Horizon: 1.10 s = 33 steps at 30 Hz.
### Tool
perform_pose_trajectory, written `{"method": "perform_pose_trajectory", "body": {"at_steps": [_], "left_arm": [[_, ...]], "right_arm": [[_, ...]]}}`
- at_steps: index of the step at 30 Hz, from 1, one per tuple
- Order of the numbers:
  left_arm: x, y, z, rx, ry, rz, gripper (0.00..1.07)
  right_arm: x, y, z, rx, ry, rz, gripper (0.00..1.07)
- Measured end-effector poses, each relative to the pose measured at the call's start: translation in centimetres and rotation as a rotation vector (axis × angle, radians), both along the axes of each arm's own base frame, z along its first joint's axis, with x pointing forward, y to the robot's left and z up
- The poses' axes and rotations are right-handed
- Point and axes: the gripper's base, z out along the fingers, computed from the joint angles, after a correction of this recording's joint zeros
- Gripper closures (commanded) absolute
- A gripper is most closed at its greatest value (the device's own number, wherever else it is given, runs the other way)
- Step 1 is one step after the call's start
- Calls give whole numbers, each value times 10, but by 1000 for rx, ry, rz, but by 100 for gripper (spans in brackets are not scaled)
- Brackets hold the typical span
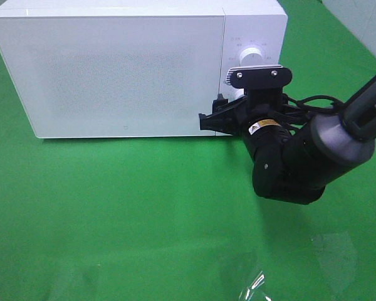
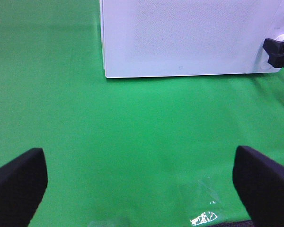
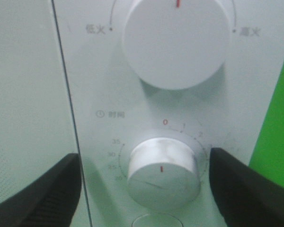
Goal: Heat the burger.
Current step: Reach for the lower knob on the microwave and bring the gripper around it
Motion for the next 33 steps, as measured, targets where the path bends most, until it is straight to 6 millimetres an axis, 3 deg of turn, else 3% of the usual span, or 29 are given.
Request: {"method": "perform_pose_trajectory", "body": {"at_steps": [8, 13, 15, 18, 20, 21, 22, 33], "left_arm": [[0, 0, 0, 0, 0, 0, 8], [0, 0, 0, 0, 0, 0, 8], [0, 0, 0, 0, 0, 0, 8], [0, 0, 0, 0, 0, 0, 8], [0, 0, 0, 0, 0, 0, 8], [0, 0, 0, 0, 0, 0, 8], [0, 0, 0, 1, 0, 1, 8], [0, 0, 0, 1, 0, 1, 8]], "right_arm": [[2, 0, -2, 0, 2, -6, 35], [3, -1, -2, 1, 2, -10, 43], [3, -1, -2, 1, 3, -13, 61], [3, -2, -2, 2, 4, -17, 68], [4, -4, -2, 7, 3, -31, 94], [4, -4, -2, 7, 3, -31, 94], [4, -4, -2, 6, 3, -29, 105], [4, -4, -2, 7, 2, -29, 107]]}}
